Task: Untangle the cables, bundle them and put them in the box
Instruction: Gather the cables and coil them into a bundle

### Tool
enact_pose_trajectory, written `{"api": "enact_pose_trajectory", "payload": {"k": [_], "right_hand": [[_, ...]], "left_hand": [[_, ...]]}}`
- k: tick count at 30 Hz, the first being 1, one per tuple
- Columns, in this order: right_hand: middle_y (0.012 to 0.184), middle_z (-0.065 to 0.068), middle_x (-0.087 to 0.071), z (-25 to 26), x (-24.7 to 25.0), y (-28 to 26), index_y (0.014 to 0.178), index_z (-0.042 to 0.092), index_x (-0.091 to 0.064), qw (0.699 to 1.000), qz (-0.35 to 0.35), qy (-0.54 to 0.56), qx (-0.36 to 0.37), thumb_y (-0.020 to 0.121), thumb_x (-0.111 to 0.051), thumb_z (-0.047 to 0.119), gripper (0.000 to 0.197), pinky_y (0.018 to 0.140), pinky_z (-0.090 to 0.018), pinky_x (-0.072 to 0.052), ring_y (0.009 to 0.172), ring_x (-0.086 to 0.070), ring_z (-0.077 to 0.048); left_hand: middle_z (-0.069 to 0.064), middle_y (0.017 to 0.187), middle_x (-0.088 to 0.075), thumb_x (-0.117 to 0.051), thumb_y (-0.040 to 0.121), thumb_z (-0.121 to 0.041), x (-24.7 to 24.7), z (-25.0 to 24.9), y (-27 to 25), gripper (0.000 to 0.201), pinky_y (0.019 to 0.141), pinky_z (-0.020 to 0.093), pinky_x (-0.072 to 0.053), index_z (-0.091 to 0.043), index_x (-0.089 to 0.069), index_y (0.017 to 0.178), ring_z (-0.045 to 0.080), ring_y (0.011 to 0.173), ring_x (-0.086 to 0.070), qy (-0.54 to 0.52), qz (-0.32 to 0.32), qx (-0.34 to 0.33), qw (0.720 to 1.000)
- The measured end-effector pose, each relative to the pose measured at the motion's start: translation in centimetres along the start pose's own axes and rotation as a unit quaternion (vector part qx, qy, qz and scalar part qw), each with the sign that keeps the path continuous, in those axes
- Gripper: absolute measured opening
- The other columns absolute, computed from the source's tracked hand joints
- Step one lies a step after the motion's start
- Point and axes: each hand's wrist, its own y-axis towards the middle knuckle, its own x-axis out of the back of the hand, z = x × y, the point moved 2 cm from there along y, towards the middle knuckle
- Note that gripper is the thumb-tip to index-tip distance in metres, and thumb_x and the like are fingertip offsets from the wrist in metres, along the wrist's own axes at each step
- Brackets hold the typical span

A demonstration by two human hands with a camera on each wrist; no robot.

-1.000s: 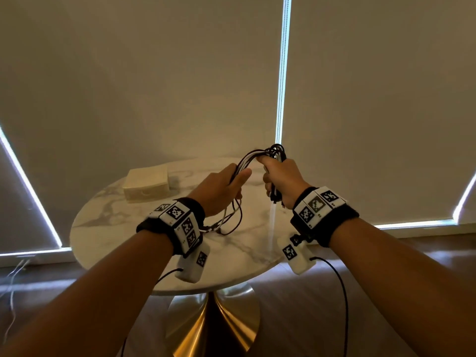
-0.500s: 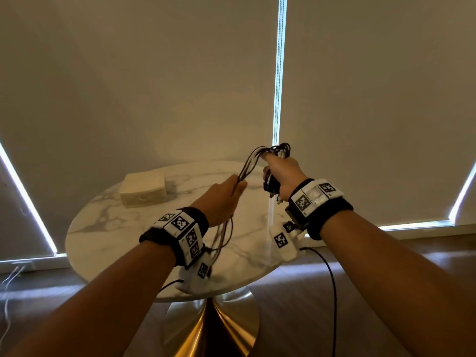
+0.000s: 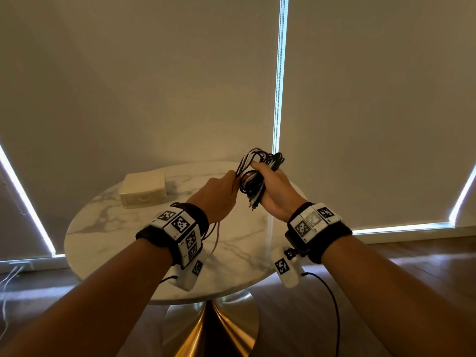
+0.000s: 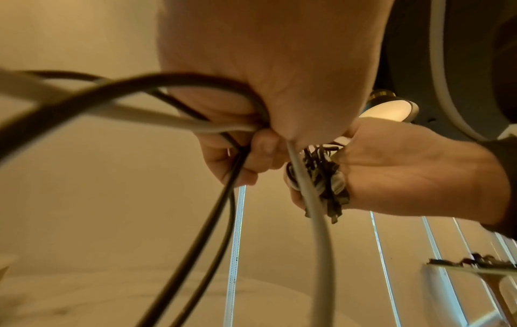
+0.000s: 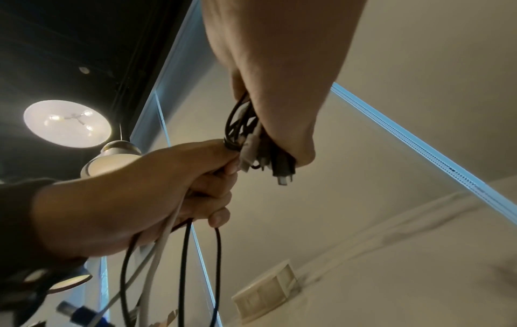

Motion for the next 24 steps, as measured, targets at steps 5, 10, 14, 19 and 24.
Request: {"api": "enact_pose_trajectory", "payload": {"k": [5,10,14,19,24], "right_hand": [[0.085,-0.014,-0.063,-0.9,0.2,0.1,0.1,0.006,-0.062,0.997,-0.008,0.071,-0.037,0.096,-0.057,0.03,0.025,0.067,-0.035,-0.053,0.068,-0.063,-0.023],[0.086,-0.009,-0.067,-1.8,0.1,0.6,0.115,0.008,-0.065,0.995,-0.06,-0.079,-0.031,0.065,-0.093,0.038,0.065,0.059,-0.03,-0.054,0.069,-0.067,-0.021],[0.073,-0.01,-0.06,-1.8,0.6,0.6,0.087,0.009,-0.063,0.981,-0.114,-0.157,-0.004,0.078,-0.079,0.02,0.022,0.048,-0.026,-0.048,0.06,-0.06,-0.024],[0.072,-0.017,-0.063,-0.3,0.6,0.6,0.084,0.002,-0.063,0.977,-0.134,-0.158,0.041,0.075,-0.067,0.011,0.014,0.043,-0.027,-0.045,0.064,-0.064,-0.03],[0.078,-0.017,-0.068,1.5,0.2,-0.4,0.082,0.0,-0.065,0.996,-0.073,-0.04,0.038,0.088,-0.061,0.001,0.007,0.053,-0.029,-0.057,0.068,-0.071,-0.026]], "left_hand": [[0.005,0.066,-0.055,-0.029,0.106,-0.033,-0.4,0.4,-0.3,0.024,0.05,0.038,-0.042,-0.017,-0.042,0.094,0.024,0.049,-0.047,0.075,0.012,-0.033,0.997],[-0.001,0.067,-0.049,-0.035,0.105,-0.021,-0.8,-0.4,-0.9,0.014,0.046,0.026,-0.031,-0.012,-0.045,0.106,0.016,0.047,-0.044,0.241,0.046,-0.078,0.966],[0.003,0.073,-0.051,-0.034,0.105,-0.024,-1.3,-0.5,-1.0,0.022,0.051,0.032,-0.038,-0.007,-0.047,0.113,0.021,0.052,-0.047,0.255,0.059,-0.101,0.96],[0.004,0.072,-0.056,-0.034,0.104,-0.045,-0.7,-0.8,-0.8,0.037,0.051,0.027,-0.037,-0.012,-0.05,0.097,0.02,0.055,-0.051,0.099,0.061,-0.044,0.992],[-0.006,0.079,-0.066,-0.041,0.1,-0.05,-0.3,-0.4,-0.9,0.03,0.058,0.025,-0.048,-0.022,-0.051,0.094,0.014,0.066,-0.064,0.04,0.087,-0.034,0.995]]}}
